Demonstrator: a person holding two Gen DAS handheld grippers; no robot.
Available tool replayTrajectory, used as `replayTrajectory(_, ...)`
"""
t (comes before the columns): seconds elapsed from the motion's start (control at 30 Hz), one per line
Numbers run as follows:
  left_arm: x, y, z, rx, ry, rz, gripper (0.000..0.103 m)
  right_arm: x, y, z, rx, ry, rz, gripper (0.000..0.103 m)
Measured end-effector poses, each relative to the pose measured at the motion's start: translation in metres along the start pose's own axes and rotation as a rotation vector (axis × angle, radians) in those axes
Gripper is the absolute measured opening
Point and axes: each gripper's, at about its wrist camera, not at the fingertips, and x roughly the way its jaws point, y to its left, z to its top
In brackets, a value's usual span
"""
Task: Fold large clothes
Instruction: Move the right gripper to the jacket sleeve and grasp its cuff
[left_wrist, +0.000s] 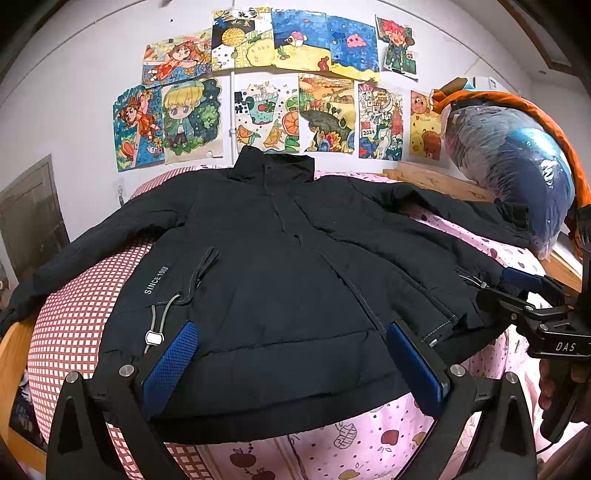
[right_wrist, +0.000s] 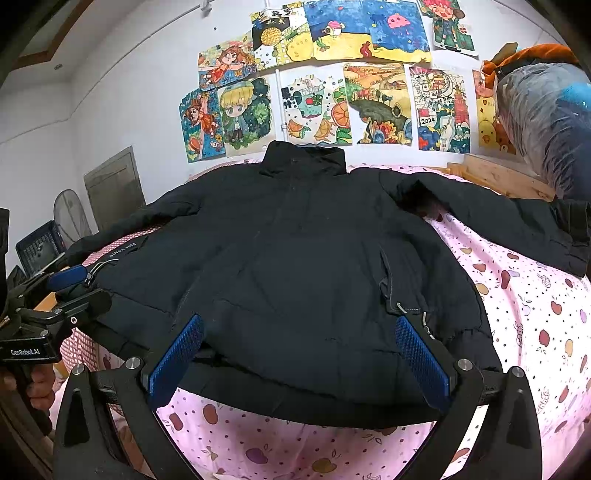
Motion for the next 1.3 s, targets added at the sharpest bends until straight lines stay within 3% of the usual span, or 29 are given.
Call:
replayTrajectory(0.37, 0.012, 0.003, 0.006, 0.006, 0.072, 0.067, 0.103, 0.005, -0.006, 0.003, 0.021, 0.036, -0.029, 0.102)
replayTrajectory(0.63, 0.027, 0.011, 0.025, 0.010, 0.128, 0.191, 0.103, 0.015, -0.009, 0.024, -0.014, 0.129, -0.053, 0.102)
replayTrajectory(0.83, 0.041, 0.013, 0.050, 0.015, 0.163, 0.228, 0.103, 0.018, -0.006, 0.066, -0.160, 0.207, -0.075, 0.102)
replayTrajectory(1.03, 0.051, 0.015, 0.079, 0.001, 0.094, 0.256, 0.103, 0.032, 0.001, 0.119, -0.240, 0.309, -0.107, 0.102)
replayTrajectory(1.13, 0.054, 0.014, 0.093, -0.003, 0.058, 0.254, 0.103, 0.039, 0.011, 0.134, -0.303, 0.273, -0.160, 0.102)
replayTrajectory(1.3, 0.062, 0.008, 0.113, 0.022, 0.029, 0.252, 0.103, 0.043, 0.019, 0.157, -0.346, 0.164, -0.175, 0.102)
